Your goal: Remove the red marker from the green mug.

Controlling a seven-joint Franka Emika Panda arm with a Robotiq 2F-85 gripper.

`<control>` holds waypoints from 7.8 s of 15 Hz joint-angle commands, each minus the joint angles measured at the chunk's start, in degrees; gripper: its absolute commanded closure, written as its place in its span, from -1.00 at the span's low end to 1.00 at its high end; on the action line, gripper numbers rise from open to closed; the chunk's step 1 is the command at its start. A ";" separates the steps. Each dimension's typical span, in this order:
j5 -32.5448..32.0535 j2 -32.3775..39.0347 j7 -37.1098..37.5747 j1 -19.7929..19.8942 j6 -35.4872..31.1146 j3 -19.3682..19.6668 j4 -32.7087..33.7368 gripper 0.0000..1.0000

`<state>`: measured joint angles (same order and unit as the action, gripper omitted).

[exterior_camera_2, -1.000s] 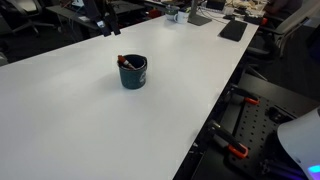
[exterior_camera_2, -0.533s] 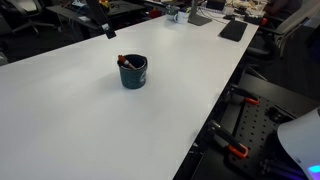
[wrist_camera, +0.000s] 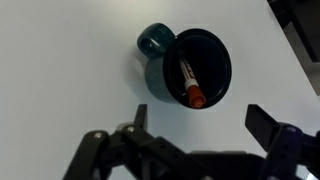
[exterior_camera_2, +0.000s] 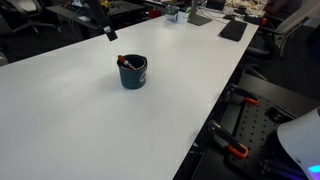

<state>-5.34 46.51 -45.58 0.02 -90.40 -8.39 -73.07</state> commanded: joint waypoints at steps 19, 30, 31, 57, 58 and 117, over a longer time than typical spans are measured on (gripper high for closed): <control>0.56 2.54 3.23 -1.83 2.39 0.25 -1.12 -1.00; 0.16 3.42 3.84 -1.62 2.08 -0.03 -0.76 -1.00; 0.10 3.25 4.02 -1.71 2.00 0.00 -1.05 -1.00; -0.71 -3.60 3.41 -1.64 -1.47 -0.64 -9.65 -1.00; -0.53 -4.50 3.27 -1.61 -1.58 -0.80 -10.67 -1.00; 4.37 -11.09 0.52 1.72 -17.38 -1.52 -17.31 0.94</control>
<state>-2.57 40.41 -43.76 0.75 -104.14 -9.38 -84.86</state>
